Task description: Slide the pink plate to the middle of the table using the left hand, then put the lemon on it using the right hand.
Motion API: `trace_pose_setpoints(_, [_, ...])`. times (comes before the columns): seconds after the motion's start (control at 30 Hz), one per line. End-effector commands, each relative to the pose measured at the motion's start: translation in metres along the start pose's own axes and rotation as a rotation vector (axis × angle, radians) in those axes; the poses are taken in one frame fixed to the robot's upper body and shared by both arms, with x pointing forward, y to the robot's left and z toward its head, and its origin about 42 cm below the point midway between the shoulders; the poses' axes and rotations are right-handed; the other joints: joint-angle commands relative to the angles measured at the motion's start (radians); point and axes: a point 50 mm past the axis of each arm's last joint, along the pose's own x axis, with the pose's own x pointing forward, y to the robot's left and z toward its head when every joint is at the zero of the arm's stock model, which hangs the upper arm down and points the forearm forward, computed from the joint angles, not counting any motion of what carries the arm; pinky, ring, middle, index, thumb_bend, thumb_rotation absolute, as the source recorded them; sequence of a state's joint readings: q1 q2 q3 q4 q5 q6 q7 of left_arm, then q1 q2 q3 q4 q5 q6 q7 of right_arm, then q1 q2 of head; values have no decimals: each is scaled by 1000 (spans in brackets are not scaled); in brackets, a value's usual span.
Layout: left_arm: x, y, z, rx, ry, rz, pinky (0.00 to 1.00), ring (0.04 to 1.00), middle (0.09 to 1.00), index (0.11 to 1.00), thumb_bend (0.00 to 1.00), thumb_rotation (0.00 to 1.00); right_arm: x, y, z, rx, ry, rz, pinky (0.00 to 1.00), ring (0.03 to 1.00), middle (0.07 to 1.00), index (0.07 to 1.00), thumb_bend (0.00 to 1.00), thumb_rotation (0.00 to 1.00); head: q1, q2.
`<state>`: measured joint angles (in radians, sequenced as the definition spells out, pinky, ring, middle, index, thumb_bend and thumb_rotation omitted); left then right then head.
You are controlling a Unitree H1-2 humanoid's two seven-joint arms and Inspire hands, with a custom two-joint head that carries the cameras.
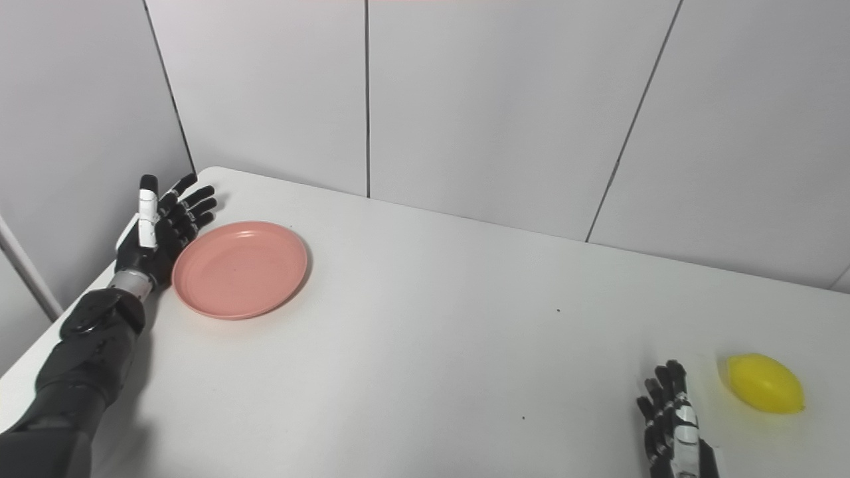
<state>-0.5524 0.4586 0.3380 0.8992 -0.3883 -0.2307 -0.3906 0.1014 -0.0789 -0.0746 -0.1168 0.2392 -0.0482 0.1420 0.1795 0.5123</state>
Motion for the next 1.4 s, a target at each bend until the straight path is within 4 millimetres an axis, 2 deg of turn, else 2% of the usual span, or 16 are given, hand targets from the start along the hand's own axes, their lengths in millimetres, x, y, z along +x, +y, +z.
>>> trace_pose_setpoints(0.0, [7, -5, 12, 0, -29, -49, 906, 866, 851, 890, 966, 996, -13, 5, -23, 31, 65, -17, 1000, 1000, 996, 1000, 711, 1000, 0, 1])
trace_pose_setpoints(0.3, [-3, -25, 16, -28, -9, -127, 876, 846, 848, 903, 980, 965, -12, 7, -23, 34, 67, -13, 1000, 1000, 1000, 1000, 723, 1000, -6, 4])
trace_pose_setpoints(0.63, [-14, -54, 18, -12, -11, -166, 859, 858, 860, 915, 907, 998, -11, 8, -23, 32, 65, -14, 1000, 1000, 1000, 1000, 707, 1000, -8, 3])
trace_pose_setpoints(1.0, [-40, -106, 9, 71, 55, -108, 824, 844, 849, 905, 881, 1000, -12, 10, -22, 36, 62, -11, 1000, 1000, 999, 1000, 719, 1000, -12, 7])
trace_pose_setpoints(1.37, [-43, -141, -2, 131, 74, -92, 826, 837, 846, 887, 835, 1000, -11, 14, -21, 37, 55, -11, 1000, 1000, 1000, 1000, 720, 1000, -17, 8])
